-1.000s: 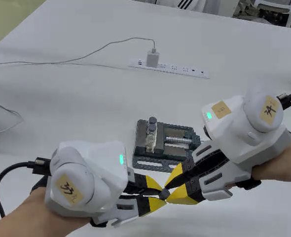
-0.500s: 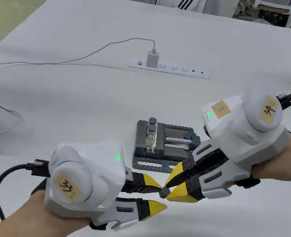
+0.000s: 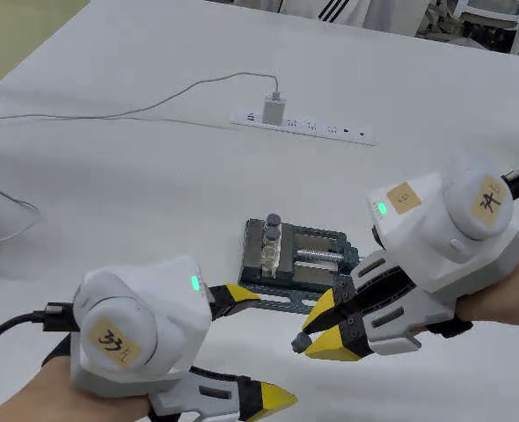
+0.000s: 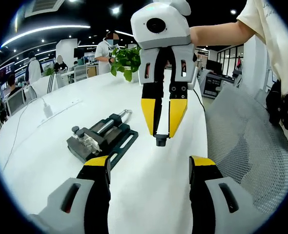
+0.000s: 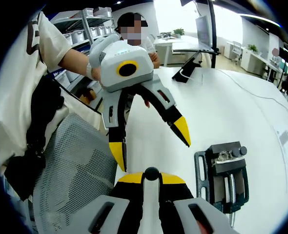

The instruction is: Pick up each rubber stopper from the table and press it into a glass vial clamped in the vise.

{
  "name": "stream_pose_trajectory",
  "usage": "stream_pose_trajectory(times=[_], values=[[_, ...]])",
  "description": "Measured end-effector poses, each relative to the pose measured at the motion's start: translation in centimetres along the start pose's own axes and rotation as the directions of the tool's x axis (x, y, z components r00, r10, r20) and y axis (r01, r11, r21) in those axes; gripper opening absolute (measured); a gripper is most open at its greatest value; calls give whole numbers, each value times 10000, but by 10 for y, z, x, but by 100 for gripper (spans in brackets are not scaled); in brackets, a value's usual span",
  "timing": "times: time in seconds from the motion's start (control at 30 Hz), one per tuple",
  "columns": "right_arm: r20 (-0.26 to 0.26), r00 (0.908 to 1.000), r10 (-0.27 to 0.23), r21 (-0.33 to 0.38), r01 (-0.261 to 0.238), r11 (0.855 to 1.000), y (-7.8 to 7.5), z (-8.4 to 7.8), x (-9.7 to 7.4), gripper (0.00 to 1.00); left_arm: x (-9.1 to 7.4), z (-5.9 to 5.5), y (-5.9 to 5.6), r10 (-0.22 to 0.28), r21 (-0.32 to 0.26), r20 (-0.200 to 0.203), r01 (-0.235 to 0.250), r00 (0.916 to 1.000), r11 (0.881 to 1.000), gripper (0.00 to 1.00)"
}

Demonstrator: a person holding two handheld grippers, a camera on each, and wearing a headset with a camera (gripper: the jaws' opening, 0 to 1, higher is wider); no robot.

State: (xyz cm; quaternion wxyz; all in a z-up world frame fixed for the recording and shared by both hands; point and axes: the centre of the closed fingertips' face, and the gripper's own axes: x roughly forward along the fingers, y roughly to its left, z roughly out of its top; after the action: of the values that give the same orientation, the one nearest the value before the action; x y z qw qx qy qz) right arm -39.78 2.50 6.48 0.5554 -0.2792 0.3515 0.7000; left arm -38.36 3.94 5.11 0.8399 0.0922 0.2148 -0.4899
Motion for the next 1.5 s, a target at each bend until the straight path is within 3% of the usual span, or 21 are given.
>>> stream_pose_trajectory(times=[0.2,0.77,1.13,1.5], values=[[-81,10000,34,-41,-34,10000,0,-2,0,6,-3,-1,15,888,-544,146,-879,9959,9946,99],[-548,9983,-191,-348,172,9992,-17,-9,-5,6,-15,-6,34,1699,-1278,354,-1641,9848,9781,99],[-1247,9907,-545,-1165,400,9924,-49,-3,-17,5,-31,-14,49,2288,-1595,355,-2205,9728,9623,99],[-2001,9760,-865,-2078,440,9772,-82,4,-21,5,-45,-20,59,2688,-1715,285,-2602,9628,9502,99]])
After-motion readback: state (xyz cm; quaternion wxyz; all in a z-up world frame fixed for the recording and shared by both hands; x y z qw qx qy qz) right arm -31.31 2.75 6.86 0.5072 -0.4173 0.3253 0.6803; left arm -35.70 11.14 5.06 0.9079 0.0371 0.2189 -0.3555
